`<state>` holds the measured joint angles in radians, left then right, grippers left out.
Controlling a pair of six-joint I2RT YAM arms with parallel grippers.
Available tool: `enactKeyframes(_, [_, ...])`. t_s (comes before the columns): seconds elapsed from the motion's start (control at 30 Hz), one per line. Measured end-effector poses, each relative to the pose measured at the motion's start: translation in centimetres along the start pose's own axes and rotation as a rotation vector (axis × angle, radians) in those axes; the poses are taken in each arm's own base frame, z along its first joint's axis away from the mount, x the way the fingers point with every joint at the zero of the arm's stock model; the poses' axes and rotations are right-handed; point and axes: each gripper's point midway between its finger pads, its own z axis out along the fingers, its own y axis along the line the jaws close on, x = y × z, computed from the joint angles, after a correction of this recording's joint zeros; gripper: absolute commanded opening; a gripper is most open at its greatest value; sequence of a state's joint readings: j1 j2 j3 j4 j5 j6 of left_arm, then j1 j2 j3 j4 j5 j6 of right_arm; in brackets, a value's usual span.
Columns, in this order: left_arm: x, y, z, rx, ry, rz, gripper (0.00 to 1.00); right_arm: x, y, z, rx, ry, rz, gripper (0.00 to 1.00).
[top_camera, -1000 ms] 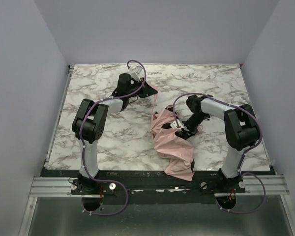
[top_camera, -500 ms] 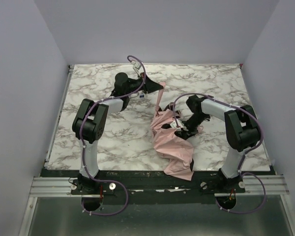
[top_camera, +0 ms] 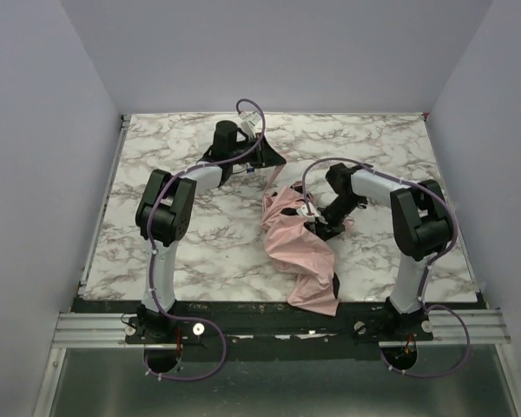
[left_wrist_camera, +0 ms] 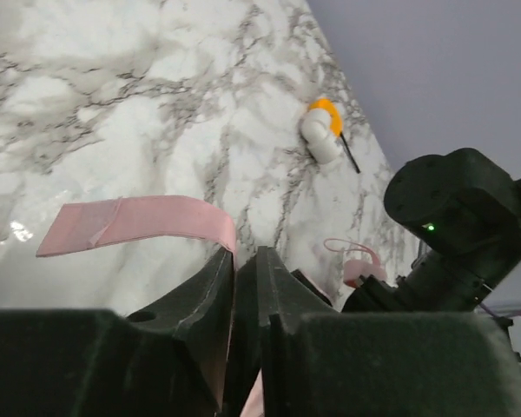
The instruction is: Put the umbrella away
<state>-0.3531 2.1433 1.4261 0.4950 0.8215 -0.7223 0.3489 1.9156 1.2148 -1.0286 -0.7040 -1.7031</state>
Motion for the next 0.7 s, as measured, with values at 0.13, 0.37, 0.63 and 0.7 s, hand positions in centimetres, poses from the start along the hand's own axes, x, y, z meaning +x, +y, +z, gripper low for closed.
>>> enactKeyframes(0.13, [0.3, 1.6, 0.0, -0.085, 0.032, -0.011, 0.43, -0.3, -0.6, 0.1, -0.012, -0.015, 0.012, 0.00])
enactKeyframes(0.37, [-0.6, 1.8, -0.3, -0.161, 0.060, -0.004, 0.65, -0.9, -1.5, 0.6, -0.027, -0.021, 0.043, 0.00])
enactKeyframes(0.63, [-4.3, -1.4, -3.8, -0.282, -0.023, 0.159, 0.98, -0.9, -1.6, 0.6, -0.037, -0.014, 0.117, 0.00])
enactKeyframes(0.7, [-5.4, -2.9, -5.0, -0.298, -0.064, 0.210, 0.98, -1.0, -1.6, 0.6, -0.044, -0.010, 0.135, 0.00])
